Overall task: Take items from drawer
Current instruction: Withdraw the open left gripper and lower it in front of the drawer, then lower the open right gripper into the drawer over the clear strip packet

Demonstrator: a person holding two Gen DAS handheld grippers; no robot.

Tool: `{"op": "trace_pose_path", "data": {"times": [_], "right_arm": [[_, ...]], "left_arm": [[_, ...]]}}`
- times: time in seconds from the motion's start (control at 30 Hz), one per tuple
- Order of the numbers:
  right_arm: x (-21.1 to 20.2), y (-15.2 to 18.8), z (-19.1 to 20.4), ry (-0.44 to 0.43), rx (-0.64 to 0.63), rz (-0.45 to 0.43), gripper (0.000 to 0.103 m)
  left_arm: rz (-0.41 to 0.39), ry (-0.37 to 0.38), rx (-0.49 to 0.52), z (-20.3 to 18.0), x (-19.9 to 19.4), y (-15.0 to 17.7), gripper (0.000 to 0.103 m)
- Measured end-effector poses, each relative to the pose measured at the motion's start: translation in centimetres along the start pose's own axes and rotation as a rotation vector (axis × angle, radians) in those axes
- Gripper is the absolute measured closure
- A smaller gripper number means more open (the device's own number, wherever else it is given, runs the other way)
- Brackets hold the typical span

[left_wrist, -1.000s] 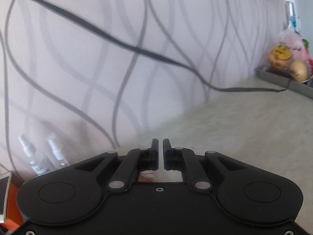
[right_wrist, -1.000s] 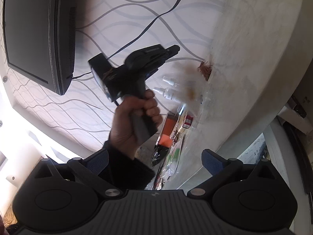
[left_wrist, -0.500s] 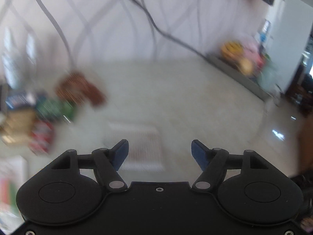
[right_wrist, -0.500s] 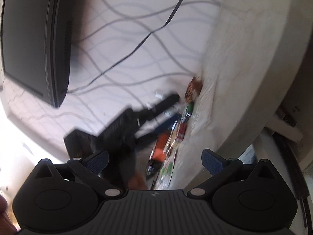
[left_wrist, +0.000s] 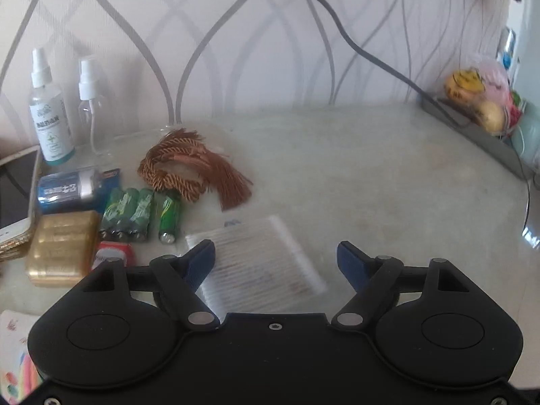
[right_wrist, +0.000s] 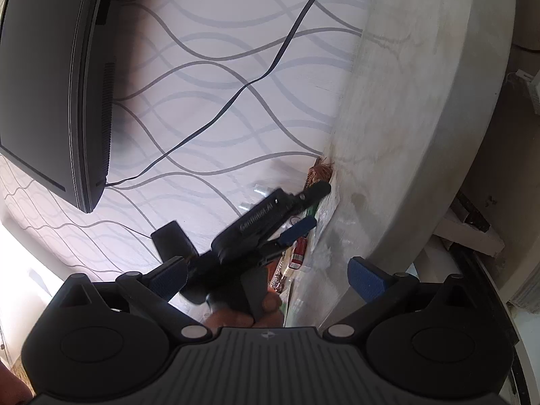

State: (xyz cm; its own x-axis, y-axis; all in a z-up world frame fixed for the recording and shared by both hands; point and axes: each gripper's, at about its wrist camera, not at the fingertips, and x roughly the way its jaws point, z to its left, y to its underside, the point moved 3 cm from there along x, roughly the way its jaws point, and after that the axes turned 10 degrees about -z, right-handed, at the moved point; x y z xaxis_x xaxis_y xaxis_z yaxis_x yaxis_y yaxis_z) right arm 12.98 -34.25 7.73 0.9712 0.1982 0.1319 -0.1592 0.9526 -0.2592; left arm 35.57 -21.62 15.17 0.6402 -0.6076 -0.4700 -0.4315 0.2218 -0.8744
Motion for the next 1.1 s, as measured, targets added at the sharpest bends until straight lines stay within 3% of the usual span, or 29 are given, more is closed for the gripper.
{"op": "trace_pose_path", "data": {"times": [0.13, 0.2, 0.47, 0.57, 0.7, 0.87, 0.97, 1.1], "right_arm": [[-0.5, 0.8, 0.9, 0.000, -0.024, 0.023, 0.000], [-0.4, 1.3, 1.5, -0.013, -0.045, 0.040, 0.000], [0.1, 3.5, 4.1, -0.064, -0.125, 0.108, 0.000], [0.2, 4.3, 5.0, -0.083, -0.156, 0.133, 0.000], [1.5, 6.7, 4.5, 0.019, -0.308, 0.240, 0.000], [3.0, 9.5, 3.7, 0.153, -0.501, 0.375, 0.000], [3.9, 11.1, 3.3, 0.234, -0.617, 0.456, 0.000], [5.1, 13.2, 2.7, 0.343, -0.771, 0.564, 0.001]], "left_arm": [[-0.014, -0.018, -0.070, 1.1, 0.5, -0.5, 0.020], [-0.042, 0.008, -0.118, 1.4, -0.7, -0.6, 0.020], [-0.125, 0.186, -0.227, 2.2, -9.8, 1.5, 0.004], [-0.131, 0.197, -0.199, 2.5, -13.5, 3.3, 0.000], [-0.092, 0.113, -0.093, 3.3, -18.5, 6.4, 0.000], [-0.014, -0.012, -0.116, 6.6, -24.2, 11.9, 0.000], [0.094, -0.126, -0.066, 7.6, -24.8, 15.1, 0.000], [0.149, -0.190, -0.004, 8.5, -24.2, 17.1, 0.000]]}}
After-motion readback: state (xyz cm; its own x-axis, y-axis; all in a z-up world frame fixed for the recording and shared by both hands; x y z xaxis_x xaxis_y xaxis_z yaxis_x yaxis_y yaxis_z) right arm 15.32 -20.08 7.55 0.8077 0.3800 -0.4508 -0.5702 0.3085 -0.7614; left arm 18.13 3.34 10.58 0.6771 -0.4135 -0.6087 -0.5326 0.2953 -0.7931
